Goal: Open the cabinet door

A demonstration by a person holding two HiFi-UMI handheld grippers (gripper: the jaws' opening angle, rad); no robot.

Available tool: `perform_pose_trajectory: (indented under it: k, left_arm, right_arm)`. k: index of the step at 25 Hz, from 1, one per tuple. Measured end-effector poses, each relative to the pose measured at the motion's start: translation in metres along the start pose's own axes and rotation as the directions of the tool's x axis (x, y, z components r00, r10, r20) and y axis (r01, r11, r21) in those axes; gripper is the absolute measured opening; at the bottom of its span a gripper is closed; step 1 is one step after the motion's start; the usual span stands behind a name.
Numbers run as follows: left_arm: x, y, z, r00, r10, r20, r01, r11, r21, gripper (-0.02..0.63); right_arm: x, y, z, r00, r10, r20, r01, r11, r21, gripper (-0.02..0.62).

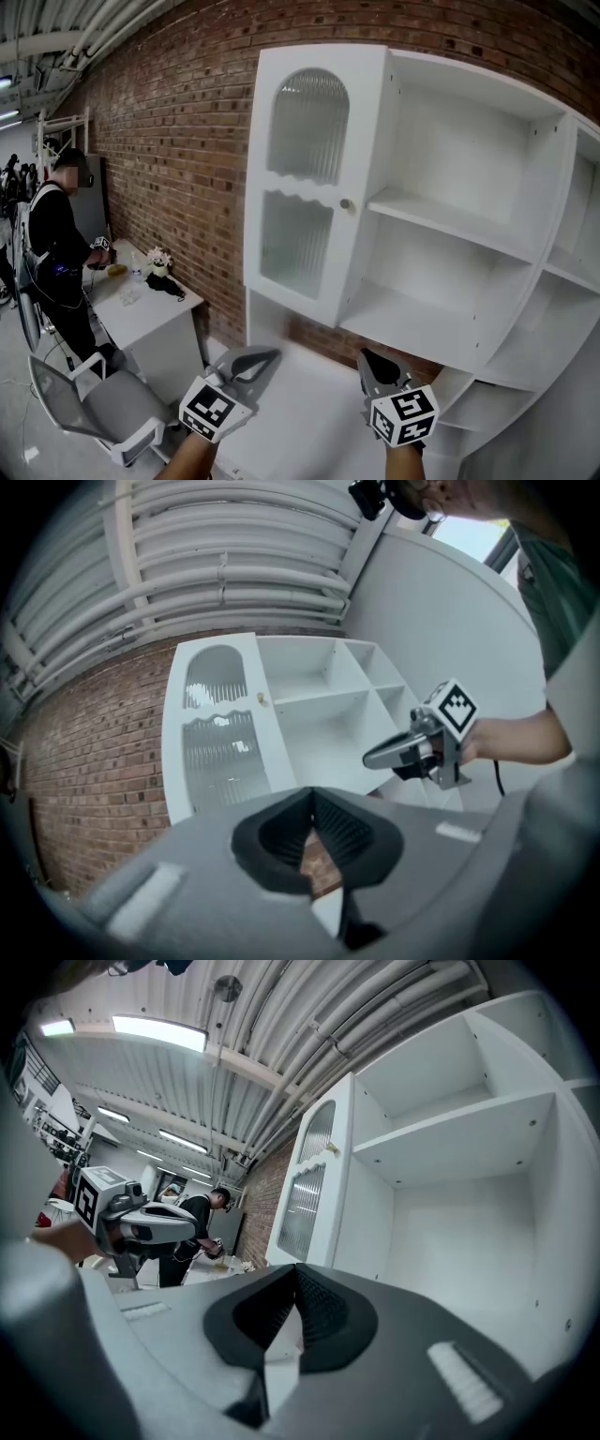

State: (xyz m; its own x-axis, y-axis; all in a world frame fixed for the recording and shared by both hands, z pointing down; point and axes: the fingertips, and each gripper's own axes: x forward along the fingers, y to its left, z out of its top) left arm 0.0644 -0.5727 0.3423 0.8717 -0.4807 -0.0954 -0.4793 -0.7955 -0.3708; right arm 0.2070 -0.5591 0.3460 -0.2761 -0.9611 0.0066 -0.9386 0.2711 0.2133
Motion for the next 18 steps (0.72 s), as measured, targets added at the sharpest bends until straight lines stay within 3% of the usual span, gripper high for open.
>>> perform_pose_trajectory:
  k: [18]
  left_arm:
    - [0.031,0.029,-0.022,0.995,0.074,-0.064,-0.074,0.997,0.006,0.002]
  right_arm:
    - [0.088,-0.039,-0.013,0.996,0.094,-0.006,-0.094,0.995,0.035,0.01]
